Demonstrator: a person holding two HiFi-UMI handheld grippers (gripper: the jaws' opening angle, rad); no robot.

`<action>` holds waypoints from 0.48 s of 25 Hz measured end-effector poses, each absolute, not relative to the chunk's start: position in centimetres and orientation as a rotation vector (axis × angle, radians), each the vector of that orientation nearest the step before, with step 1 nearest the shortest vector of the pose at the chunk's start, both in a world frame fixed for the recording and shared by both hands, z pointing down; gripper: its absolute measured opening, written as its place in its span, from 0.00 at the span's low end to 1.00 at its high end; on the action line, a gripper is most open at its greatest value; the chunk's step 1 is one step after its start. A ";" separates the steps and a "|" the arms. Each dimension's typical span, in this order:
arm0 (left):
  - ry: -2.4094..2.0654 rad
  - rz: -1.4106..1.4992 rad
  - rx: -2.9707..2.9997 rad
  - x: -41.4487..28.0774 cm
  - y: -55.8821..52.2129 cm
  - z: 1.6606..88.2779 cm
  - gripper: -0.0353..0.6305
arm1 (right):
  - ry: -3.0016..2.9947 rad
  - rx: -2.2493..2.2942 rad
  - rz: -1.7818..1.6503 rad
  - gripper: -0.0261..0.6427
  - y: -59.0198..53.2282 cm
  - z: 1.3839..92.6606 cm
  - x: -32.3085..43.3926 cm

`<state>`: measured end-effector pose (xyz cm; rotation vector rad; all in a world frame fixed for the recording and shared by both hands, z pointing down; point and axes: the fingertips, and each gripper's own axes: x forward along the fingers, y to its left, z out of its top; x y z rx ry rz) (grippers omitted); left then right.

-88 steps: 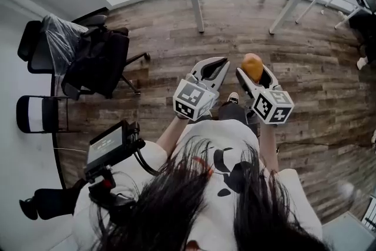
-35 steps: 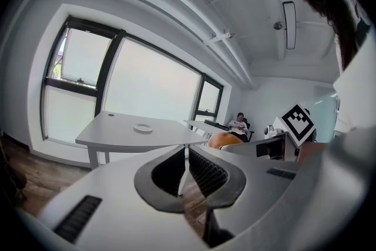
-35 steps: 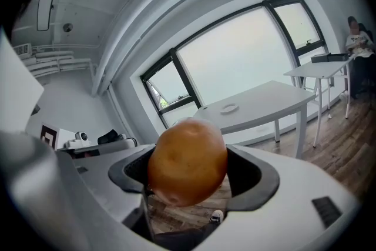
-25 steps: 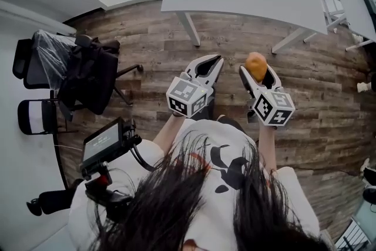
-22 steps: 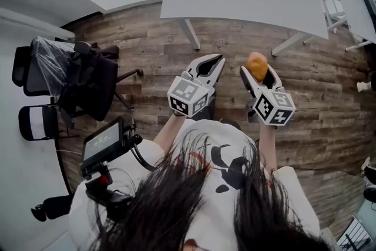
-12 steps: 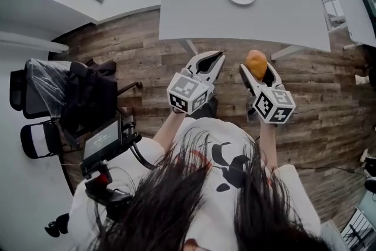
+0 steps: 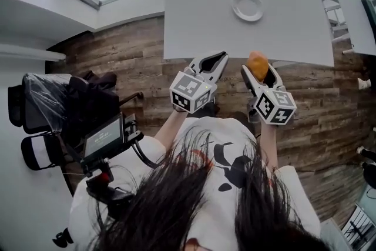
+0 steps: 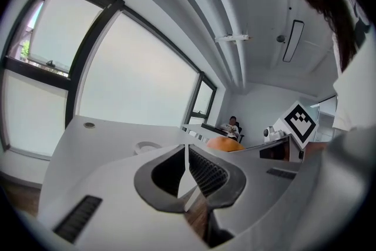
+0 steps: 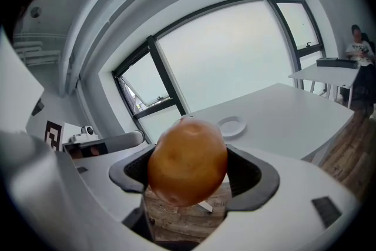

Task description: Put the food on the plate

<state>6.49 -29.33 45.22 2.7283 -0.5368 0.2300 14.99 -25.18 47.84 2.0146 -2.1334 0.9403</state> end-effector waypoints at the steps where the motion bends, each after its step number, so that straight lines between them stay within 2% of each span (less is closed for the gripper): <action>1: -0.529 0.231 2.729 6.6 -29.2 45.3 0.06 | -2.125 2.021 0.944 0.59 -25.0 47.9 15.1; 12: -0.480 0.224 2.724 7.8 -28.8 46.0 0.06 | -2.076 2.069 0.960 0.59 -23.9 48.4 16.3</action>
